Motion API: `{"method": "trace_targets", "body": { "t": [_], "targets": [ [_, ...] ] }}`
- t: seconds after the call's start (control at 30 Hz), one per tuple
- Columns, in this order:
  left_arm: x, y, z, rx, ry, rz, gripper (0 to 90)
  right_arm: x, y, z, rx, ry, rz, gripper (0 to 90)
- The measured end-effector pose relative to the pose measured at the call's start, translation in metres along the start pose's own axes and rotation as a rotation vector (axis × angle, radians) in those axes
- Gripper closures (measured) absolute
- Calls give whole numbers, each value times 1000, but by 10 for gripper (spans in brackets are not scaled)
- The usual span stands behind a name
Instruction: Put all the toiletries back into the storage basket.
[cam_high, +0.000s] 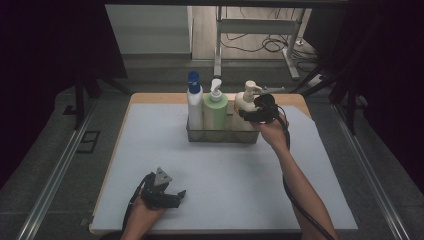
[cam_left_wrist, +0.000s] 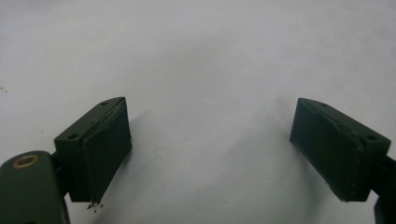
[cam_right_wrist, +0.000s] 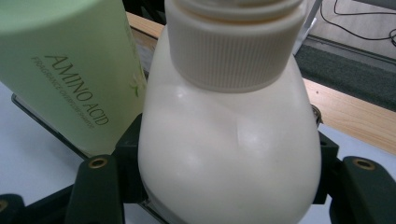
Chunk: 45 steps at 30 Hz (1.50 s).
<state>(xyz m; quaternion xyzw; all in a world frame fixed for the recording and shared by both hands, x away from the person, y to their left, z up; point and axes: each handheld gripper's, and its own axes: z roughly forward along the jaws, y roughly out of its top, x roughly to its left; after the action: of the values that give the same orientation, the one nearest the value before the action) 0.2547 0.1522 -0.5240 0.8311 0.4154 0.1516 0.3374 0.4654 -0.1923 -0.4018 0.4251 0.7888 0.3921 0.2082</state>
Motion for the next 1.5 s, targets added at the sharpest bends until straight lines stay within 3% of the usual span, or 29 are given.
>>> {"method": "trace_targets", "body": {
  "t": [0.27,0.53,0.93,1.5],
  "targets": [
    [0,0,0,1,0,1,122,0,-2,0,-14,7,-7,349],
    [0,0,0,0,0,0,121,0,-5,-3,-30,23,-40,258],
    [0,0,0,0,1,0,122,3,-9,-15,-38,28,-71,203],
    [0,0,0,-2,1,-3,122,0,-20,-35,-31,61,-69,210]
  ]
}}
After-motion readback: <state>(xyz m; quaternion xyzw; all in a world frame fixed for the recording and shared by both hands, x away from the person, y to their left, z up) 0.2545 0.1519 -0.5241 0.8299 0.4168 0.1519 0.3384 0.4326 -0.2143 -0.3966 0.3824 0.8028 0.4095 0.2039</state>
